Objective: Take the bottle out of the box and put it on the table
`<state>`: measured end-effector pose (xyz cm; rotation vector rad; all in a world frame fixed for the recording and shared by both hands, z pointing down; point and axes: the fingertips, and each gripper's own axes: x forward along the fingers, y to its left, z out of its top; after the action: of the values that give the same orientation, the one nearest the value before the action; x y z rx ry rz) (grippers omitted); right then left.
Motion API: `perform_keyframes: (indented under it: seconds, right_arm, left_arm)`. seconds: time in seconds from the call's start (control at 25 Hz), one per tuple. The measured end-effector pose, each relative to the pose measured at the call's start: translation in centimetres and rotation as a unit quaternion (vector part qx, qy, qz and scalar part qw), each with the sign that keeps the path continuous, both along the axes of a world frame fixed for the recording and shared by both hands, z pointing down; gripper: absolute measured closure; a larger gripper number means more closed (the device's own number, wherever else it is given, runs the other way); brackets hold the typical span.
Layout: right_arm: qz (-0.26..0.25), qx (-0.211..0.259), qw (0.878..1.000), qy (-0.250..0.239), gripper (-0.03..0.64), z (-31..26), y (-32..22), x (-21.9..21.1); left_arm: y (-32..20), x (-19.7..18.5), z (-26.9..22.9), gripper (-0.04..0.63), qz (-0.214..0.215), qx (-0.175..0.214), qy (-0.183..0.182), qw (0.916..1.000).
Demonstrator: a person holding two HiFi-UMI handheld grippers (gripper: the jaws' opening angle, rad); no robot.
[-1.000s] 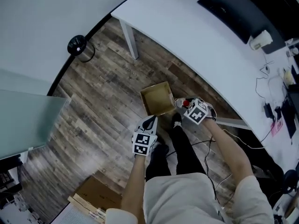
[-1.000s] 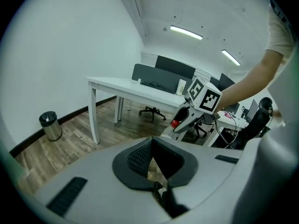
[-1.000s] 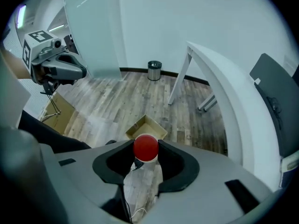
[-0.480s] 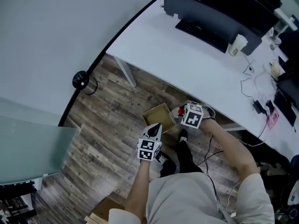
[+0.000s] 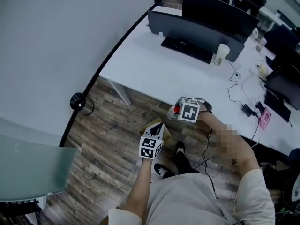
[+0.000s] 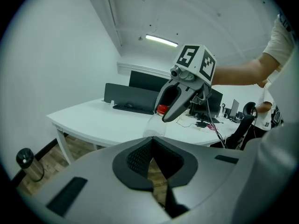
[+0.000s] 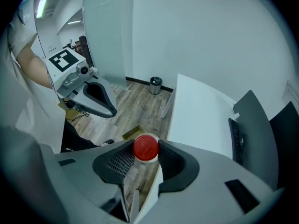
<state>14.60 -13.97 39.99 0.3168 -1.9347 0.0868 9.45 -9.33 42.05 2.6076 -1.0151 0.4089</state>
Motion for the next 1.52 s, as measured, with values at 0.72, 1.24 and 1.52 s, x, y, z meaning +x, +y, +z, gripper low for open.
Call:
perform_keyframes:
  seconds: [0.72,1.24,1.52]
  right_arm:
    - [0.064,0.007,0.996,0.062,0.434,-5.3,-10.5,12.2]
    - [0.117,-0.024,0.992,0.051,0.434,-2.1,-14.4,15.4]
    - [0.161,-0.004,0.987,-0.012,0.425,-2.0,-15.4,15.3]
  left_arm:
    - [-10.4,9.0,-7.3,0.581,0.034,0.044,0.003,0.9984]
    - [-13.4,11.9,-6.6,0.58,0.043,0.03,0.0,0.9986]
    - [-12.7,11.8,-5.2,0.581,0.039,0.017,0.001,0.9991]
